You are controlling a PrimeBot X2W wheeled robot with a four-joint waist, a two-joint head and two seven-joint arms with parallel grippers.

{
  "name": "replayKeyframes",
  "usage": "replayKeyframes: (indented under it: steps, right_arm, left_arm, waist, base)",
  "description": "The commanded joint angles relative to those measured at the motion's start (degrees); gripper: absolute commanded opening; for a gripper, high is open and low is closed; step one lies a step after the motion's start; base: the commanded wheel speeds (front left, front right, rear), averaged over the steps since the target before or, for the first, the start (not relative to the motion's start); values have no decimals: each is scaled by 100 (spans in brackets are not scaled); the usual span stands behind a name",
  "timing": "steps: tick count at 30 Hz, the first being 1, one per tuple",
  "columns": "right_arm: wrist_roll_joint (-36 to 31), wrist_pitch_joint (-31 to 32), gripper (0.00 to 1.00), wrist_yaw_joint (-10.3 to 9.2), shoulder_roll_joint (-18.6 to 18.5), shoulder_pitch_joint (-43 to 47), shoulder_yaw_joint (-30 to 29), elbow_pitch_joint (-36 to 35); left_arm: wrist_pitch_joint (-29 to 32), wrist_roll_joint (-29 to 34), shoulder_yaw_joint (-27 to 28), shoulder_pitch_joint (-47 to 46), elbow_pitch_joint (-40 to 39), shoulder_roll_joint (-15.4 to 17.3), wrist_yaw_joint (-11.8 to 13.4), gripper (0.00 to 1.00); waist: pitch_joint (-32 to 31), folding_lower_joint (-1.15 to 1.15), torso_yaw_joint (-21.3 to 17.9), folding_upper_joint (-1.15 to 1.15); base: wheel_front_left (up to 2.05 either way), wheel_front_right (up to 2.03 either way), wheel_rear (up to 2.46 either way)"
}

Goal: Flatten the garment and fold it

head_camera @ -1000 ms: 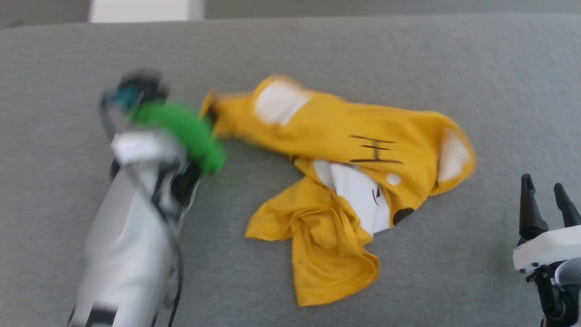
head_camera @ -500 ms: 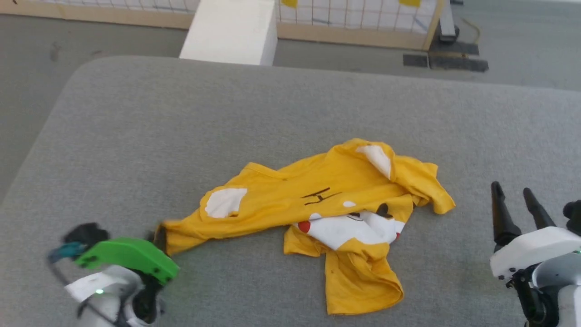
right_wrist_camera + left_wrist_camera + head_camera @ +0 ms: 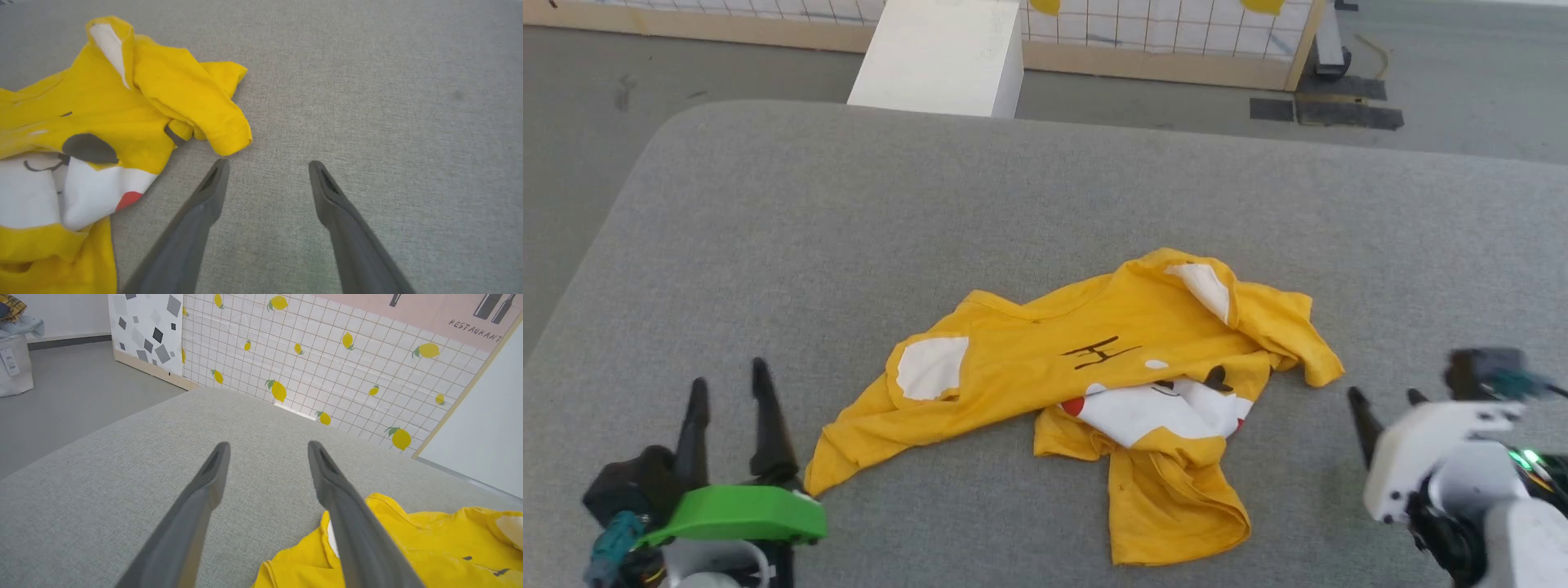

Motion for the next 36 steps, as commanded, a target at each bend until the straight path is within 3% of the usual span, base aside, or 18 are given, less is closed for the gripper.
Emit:
replayKeyframes:
  steps: [1, 9, 20, 21, 22, 24, 33, 36]
  right_arm:
    - [-214, 325, 100, -8, -23, -238, 164, -38]
    - [-534, 1433, 100, -8, -508, -919, 681, 166]
    - [-376, 1473, 100, -8, -679, -1054, 925, 448]
    - [-361, 1423, 82, -8, -685, -1065, 920, 443]
    - [-358, 1376, 27, -8, -691, -1077, 918, 443]
    - [-351, 1223, 0, -8, -708, -1106, 918, 416]
    - [-219, 891, 0, -8, -693, -1059, 781, 241]
    - [-166, 853, 0, -8, -663, -979, 646, 22]
  left_arm:
    - [-41, 162, 37, 94, -66, -130, -80, 100]
    - [-43, 484, 232, -77, -71, -510, -420, 100]
    - [-44, 595, 367, -263, 147, -653, -695, 100]
    - [-44, 589, 375, -269, 169, -658, -713, 100]
    - [-44, 588, 383, -275, 188, -662, -726, 100]
    - [-44, 592, 361, -278, 254, -667, -758, 100]
    - [-14, 476, 337, -299, 460, -676, -782, 100]
    - [560, 349, 303, -377, 359, -648, -661, 100]
  waist:
    - [119, 0, 53, 0]
    - [477, 0, 290, 0]
    - [721, 0, 462, 0]
    - [729, 0, 459, 0]
    - [731, 0, 455, 0]
    - [720, 0, 447, 0]
    - [540, 0, 374, 0]
    - [487, 0, 371, 0]
  base:
    - [0, 0, 0]
    - [0, 0, 0]
    - [0, 0, 0]
    - [0, 0, 0]
    - [0, 0, 0]
    - [0, 0, 0]
    - [0, 0, 0]
    - [0, 0, 0]
